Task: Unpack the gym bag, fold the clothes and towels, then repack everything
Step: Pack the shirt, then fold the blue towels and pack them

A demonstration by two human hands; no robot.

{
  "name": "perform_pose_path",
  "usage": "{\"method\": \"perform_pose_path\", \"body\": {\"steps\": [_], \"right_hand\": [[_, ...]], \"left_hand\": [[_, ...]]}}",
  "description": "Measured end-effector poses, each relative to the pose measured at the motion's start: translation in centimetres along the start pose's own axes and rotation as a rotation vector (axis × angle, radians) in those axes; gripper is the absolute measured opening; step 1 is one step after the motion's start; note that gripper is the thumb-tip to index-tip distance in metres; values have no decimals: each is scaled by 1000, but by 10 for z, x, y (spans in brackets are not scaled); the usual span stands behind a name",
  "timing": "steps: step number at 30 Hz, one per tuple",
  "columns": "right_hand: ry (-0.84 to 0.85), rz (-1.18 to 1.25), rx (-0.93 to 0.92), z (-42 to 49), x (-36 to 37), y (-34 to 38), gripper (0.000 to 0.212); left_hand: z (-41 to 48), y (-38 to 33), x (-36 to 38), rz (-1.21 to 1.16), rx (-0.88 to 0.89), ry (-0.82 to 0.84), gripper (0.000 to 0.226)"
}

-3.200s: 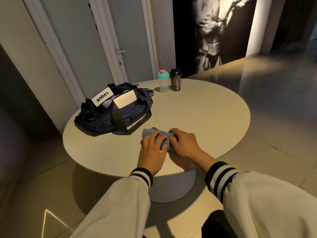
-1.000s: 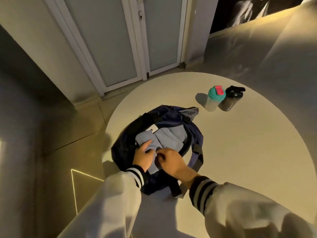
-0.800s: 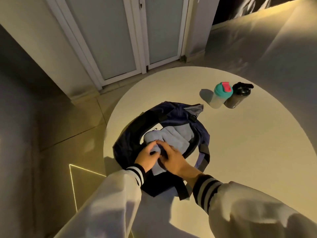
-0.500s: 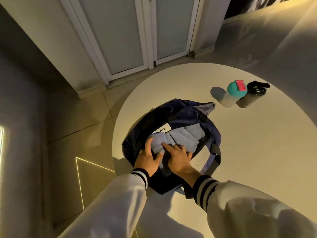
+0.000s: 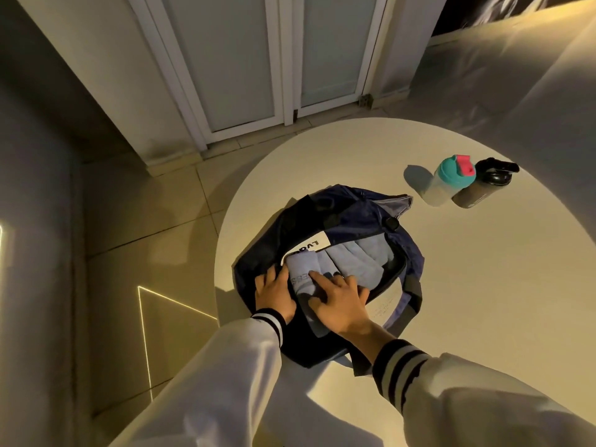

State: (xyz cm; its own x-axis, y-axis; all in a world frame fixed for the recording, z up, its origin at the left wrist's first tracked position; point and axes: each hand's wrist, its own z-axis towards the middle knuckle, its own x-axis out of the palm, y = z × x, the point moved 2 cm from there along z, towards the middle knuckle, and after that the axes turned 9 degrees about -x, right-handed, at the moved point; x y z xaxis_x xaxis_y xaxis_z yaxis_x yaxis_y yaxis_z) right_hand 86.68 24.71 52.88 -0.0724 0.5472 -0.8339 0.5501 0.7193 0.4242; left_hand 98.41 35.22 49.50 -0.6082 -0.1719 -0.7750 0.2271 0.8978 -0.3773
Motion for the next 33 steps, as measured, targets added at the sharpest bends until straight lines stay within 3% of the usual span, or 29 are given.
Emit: {"method": "perform_pose_path", "body": {"steps": [4,10,15,22,24,28,30,33], "right_hand": [[52,-170,-49,5,8,2,66],[6,-151,56,20,6,14,66],[-51,-42,-211,32,19,39,51],[2,-141,-126,35,28,27,60],[-66,-96,-217,27,22,20,56],[-241,-49,-288,5,1,-7,36],[-251,-146,-233,-11,-10,-23,31],[-228,-187,-156,-30,-22,-43,40]], "left_hand": [[-5,5,-8,-131,40,-109,75],[-15,17,-32,-204,146,-122,79],[-24,17,-37,-260,231,-141,72],[-25,23,-34,-309,182,-169,73],[-31,20,-29,-292,132,-172,71],[-56,-1,-24,-179,134,-340,57],[-63,-12,-13,-65,210,-260,43],[-63,-27,11,38,219,30,37]]}}
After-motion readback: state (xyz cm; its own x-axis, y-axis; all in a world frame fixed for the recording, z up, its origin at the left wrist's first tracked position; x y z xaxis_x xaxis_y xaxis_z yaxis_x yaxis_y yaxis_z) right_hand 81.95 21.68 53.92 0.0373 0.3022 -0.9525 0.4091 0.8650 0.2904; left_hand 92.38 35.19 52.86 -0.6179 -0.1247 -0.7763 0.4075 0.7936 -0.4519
